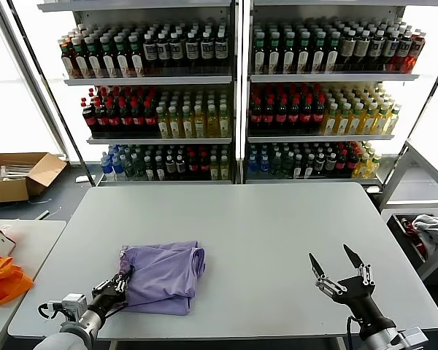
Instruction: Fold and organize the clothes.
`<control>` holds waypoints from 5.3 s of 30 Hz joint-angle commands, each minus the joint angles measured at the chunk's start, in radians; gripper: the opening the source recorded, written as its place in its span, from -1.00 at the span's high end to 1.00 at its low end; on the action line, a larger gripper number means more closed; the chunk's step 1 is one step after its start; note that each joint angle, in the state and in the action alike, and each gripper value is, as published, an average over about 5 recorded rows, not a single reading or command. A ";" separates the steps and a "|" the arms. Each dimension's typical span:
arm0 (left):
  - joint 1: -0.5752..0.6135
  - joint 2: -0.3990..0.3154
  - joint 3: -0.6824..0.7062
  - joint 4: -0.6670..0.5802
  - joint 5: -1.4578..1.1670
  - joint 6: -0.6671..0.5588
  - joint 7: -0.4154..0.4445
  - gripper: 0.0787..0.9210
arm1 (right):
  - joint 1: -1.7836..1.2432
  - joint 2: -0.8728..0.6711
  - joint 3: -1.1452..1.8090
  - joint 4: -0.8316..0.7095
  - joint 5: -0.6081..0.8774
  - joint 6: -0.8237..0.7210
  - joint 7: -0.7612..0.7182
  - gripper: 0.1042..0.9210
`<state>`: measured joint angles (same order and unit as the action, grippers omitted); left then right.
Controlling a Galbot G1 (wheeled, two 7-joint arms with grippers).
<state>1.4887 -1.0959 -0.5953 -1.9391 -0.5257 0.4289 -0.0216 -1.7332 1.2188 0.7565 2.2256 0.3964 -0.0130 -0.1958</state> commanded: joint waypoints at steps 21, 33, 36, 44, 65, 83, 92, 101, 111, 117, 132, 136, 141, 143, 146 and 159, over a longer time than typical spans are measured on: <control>0.081 0.264 -0.652 -0.054 -0.514 0.149 -0.021 0.92 | 0.024 -0.016 -0.006 -0.025 0.020 0.004 0.004 -0.76; 0.015 0.113 -0.106 -0.268 -0.688 0.149 -0.305 0.92 | 0.038 0.030 -0.038 -0.036 -0.015 0.006 0.019 -0.76; -0.040 0.051 0.068 -0.254 -0.714 0.148 -0.371 0.92 | 0.031 0.044 -0.044 -0.034 -0.026 0.006 0.020 -0.76; -0.274 -0.087 0.382 -0.194 -0.845 0.119 -0.541 0.92 | 0.036 0.077 -0.089 -0.043 -0.085 -0.008 0.027 -0.76; -0.357 -0.138 0.329 -0.199 -0.946 0.032 -0.454 0.35 | 0.305 -0.009 -0.429 -0.126 0.166 -0.400 0.222 -0.76; -0.195 -0.050 -0.041 -0.342 -0.971 0.041 -0.430 -0.75 | 0.720 0.164 -0.854 -0.507 0.431 -0.491 0.403 -0.76; -0.209 -0.048 -0.039 -0.344 -0.947 0.044 -0.440 -0.77 | 0.701 0.155 -0.856 -0.471 0.419 -0.477 0.403 -0.33; -0.207 -0.054 -0.027 -0.339 -0.927 0.048 -0.441 -0.77 | 0.651 0.118 -0.800 -0.417 0.379 -0.461 0.392 0.31; -0.209 -0.054 -0.042 -0.318 -0.919 0.048 -0.435 -0.77 | 0.560 0.022 -0.651 -0.297 0.373 -0.465 0.345 0.93; -0.209 -0.055 -0.046 -0.307 -0.917 0.050 -0.431 -0.77 | 0.471 -0.083 -0.536 -0.249 0.345 -0.462 0.294 0.95; -0.182 -0.055 -0.043 -0.257 -0.718 0.059 -0.345 -0.77 | 0.425 -0.149 -0.439 -0.264 0.264 -0.401 0.274 0.95; -0.161 -0.048 -0.040 -0.253 -0.606 0.068 -0.261 -0.77 | 0.419 -0.148 -0.412 -0.263 0.236 -0.377 0.283 0.82; -0.143 -0.048 -0.034 -0.248 -0.535 0.066 -0.190 -0.77 | 0.407 -0.151 -0.357 -0.255 0.263 -0.358 0.296 0.48; -0.143 -0.052 -0.030 -0.247 -0.533 0.066 -0.188 -0.77 | 0.420 -0.139 -0.352 -0.249 0.252 -0.341 0.294 0.35; -0.144 -0.058 -0.022 -0.247 -0.533 0.065 -0.188 -0.77 | 0.468 -0.107 -0.394 -0.240 0.181 -0.314 0.275 0.16; -0.094 -0.072 -0.033 -0.274 -0.523 0.062 -0.189 -0.77 | 0.630 0.081 -0.764 -0.384 -0.081 -0.314 0.379 -0.70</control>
<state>1.3600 -1.1596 -0.6218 -2.2047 -1.0964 0.4909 -0.2394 -1.1928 1.1746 0.2055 1.9560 0.5002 -0.3329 0.1009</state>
